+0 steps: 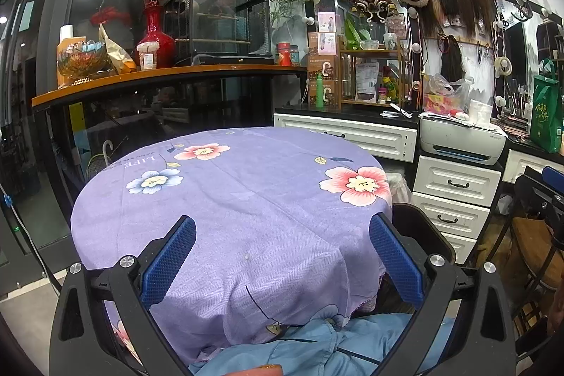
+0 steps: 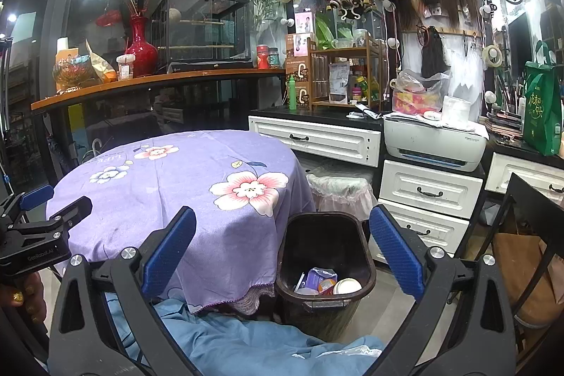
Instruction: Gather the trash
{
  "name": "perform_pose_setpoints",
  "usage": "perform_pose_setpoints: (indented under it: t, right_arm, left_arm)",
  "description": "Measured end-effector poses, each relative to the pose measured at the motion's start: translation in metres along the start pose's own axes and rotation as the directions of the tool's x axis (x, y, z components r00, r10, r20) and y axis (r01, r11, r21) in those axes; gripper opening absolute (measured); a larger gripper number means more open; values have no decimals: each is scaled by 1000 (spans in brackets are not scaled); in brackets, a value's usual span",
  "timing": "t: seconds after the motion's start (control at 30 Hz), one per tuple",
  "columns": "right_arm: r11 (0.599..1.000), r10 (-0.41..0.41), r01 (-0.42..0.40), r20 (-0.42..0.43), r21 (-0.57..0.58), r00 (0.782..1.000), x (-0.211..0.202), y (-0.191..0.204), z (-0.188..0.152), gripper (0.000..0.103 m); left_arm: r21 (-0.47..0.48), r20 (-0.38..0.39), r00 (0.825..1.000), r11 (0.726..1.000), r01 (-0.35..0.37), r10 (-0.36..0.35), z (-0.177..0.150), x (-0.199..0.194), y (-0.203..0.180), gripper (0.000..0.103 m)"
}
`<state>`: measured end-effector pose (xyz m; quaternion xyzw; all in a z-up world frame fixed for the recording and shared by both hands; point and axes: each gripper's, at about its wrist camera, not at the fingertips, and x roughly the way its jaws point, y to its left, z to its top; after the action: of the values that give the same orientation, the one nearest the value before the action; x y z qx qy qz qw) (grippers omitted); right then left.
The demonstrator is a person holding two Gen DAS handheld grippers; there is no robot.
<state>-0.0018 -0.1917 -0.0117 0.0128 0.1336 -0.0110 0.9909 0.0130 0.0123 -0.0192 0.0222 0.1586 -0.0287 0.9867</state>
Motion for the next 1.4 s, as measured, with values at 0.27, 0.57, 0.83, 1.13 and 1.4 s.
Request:
perform_pose_setpoints:
  t: [0.27,0.57,0.83,1.13,1.4]
  right_arm:
    - [1000,0,0,-3,2,1000,1,2,-1,97]
    - [1000,-1,1,-2,2,1000,0,3,-1,97]
    - [1000,0,0,-5,3,1000,0,5,-3,97]
    - [1000,0,0,-4,4,1000,-1,6,-4,97]
    - [1000,0,0,-6,5,1000,-1,6,-2,97]
  left_arm:
    - [1,-1,1000,1000,2,-2,0,0,0,97]
    - [1,-3,1000,1000,1,-1,0,0,0,97]
    - [3,2,1000,1000,6,-6,-2,3,0,98]
    - [6,-2,1000,1000,9,-9,-3,4,1,98]
    - [8,-2,1000,1000,5,-5,-3,4,1,98]
